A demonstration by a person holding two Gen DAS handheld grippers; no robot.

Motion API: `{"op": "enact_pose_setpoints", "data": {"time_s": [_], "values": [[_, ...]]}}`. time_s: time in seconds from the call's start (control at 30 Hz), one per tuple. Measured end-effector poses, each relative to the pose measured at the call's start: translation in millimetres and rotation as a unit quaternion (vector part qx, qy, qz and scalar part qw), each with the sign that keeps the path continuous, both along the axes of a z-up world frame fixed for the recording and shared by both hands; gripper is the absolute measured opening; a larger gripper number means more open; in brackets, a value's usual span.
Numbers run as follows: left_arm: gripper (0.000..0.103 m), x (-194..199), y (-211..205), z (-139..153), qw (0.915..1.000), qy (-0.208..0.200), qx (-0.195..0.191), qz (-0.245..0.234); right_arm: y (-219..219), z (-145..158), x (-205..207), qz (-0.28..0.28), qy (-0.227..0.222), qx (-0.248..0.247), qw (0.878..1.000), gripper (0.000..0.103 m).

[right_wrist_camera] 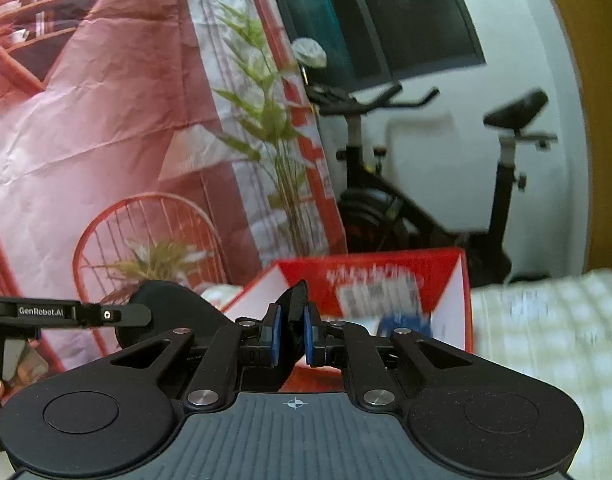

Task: Organize soft objects
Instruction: 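Carry the black eye mask into the red box and open both grippers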

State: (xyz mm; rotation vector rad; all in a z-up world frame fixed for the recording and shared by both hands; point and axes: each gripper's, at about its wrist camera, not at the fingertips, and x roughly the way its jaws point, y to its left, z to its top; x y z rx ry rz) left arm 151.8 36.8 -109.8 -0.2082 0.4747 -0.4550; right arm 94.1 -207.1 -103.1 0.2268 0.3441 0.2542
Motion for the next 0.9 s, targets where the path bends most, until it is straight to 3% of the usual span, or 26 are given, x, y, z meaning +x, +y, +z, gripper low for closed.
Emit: {"op": "enact_pose_setpoints", "data": {"time_s": [0.17,0.4,0.53,0.7,0.9], "values": [[0.014,38,-26,15,0.9992,-0.018,0.034,-0.010,-3,10,42,-0.013,-0.007,-0.025,1.000,0.011],[0.014,83,-55,-13,0.9955,0.034,0.084,-0.029,-1,-14,91,-0.027,0.041,-0.062,0.997,0.010],[0.014,102,-51,-35,0.9931,0.080,0.084,-0.019,-7,-32,105,-0.038,0.075,-0.062,0.995,0.010],[0.014,108,-45,-53,0.9895,0.108,0.094,-0.020,-14,-56,108,-0.045,0.108,-0.053,0.992,0.010],[0.014,111,-47,-44,0.9917,0.086,0.094,-0.016,-10,-54,112,-0.042,0.089,-0.066,0.993,0.010]]}}
